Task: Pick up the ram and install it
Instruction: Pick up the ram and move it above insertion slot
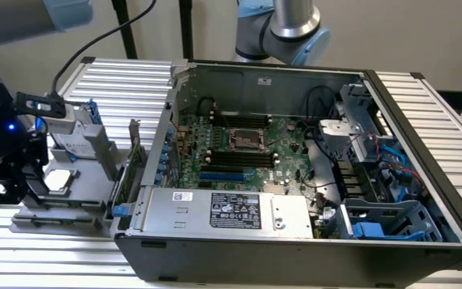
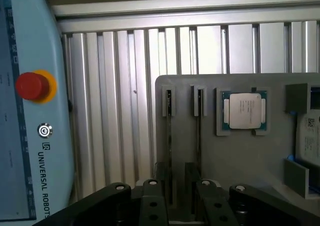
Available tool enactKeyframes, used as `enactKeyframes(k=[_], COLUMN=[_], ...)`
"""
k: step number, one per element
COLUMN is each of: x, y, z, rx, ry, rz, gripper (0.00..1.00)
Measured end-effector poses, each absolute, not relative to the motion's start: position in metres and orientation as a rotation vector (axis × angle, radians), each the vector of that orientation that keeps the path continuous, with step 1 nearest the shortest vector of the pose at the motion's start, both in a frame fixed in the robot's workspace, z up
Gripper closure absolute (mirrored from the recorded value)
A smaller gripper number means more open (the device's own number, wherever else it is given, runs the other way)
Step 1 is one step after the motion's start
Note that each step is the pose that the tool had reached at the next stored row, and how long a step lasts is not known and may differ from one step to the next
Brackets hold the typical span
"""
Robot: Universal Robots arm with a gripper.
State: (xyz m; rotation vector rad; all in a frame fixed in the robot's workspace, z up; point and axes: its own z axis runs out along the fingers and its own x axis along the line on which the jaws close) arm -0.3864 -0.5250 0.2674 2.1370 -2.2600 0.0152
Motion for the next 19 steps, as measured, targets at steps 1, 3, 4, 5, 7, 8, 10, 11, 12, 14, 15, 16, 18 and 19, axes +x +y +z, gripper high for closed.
enactKeyframes(k=[1,3,4,5,7,8,10,11,12,14,15,16,18,19], x=[-0.386,-0.386,-0.386,-0.386,-0.386,-0.386,-0.386,-0.386,-0.386,-0.386,-0.386,-0.386,-0.386,-0.386], y=[-0.525,-0.525,-0.525,-0.525,-0.525,-0.525,-0.525,-0.525,-0.525,-0.525,-0.525,-0.525,-0.525,-0.525], z=[0.266,0.262,0.26,0.258,0.255,0.253,0.249,0.247,0.246,0.242,0.24,0.238,0.235,0.233], rx=[2.137,2.137,2.137,2.137,2.137,2.137,2.137,2.137,2.137,2.137,2.137,2.137,2.137,2.137], ry=[-2.26,-2.26,-2.26,-2.26,-2.26,-2.26,-2.26,-2.26,-2.26,-2.26,-2.26,-2.26,-2.26,-2.26], rz=[0.015,0.015,0.015,0.015,0.015,0.015,0.015,0.015,0.015,0.015,0.015,0.015,0.015,0.015], gripper=[0.69,0.69,0.69,0.69,0.69,0.69,0.69,0.69,0.69,0.69,0.69,0.69,0.69,0.69])
